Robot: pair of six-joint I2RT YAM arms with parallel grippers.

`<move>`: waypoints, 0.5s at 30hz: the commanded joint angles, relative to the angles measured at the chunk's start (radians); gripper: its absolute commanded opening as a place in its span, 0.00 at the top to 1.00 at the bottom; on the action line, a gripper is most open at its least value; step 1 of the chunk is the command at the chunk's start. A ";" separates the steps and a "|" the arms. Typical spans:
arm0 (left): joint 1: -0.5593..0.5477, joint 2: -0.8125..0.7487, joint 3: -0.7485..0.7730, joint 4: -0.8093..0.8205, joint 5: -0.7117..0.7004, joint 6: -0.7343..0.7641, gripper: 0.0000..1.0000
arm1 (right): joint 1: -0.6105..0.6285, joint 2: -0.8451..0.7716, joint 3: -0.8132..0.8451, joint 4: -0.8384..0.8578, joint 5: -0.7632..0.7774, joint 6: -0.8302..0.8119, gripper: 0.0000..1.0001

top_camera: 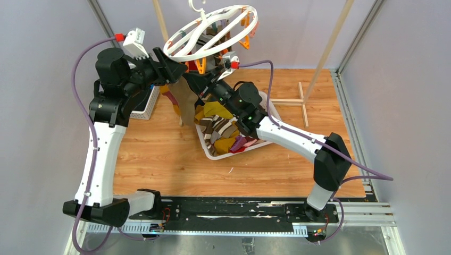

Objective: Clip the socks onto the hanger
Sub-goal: Open the clamp at the hanger.

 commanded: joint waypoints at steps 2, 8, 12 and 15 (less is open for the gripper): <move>-0.003 0.043 0.055 0.070 0.070 -0.036 0.34 | 0.018 0.024 0.044 -0.042 -0.001 -0.028 1.00; -0.003 0.081 0.071 0.104 0.120 -0.037 0.44 | 0.018 0.032 0.063 -0.061 -0.017 -0.026 1.00; -0.005 0.090 0.069 0.118 0.113 -0.038 0.45 | 0.018 0.034 0.066 -0.069 -0.018 -0.029 1.00; -0.005 0.088 0.051 0.118 0.107 -0.034 0.45 | 0.018 0.035 0.071 -0.075 -0.023 -0.032 1.00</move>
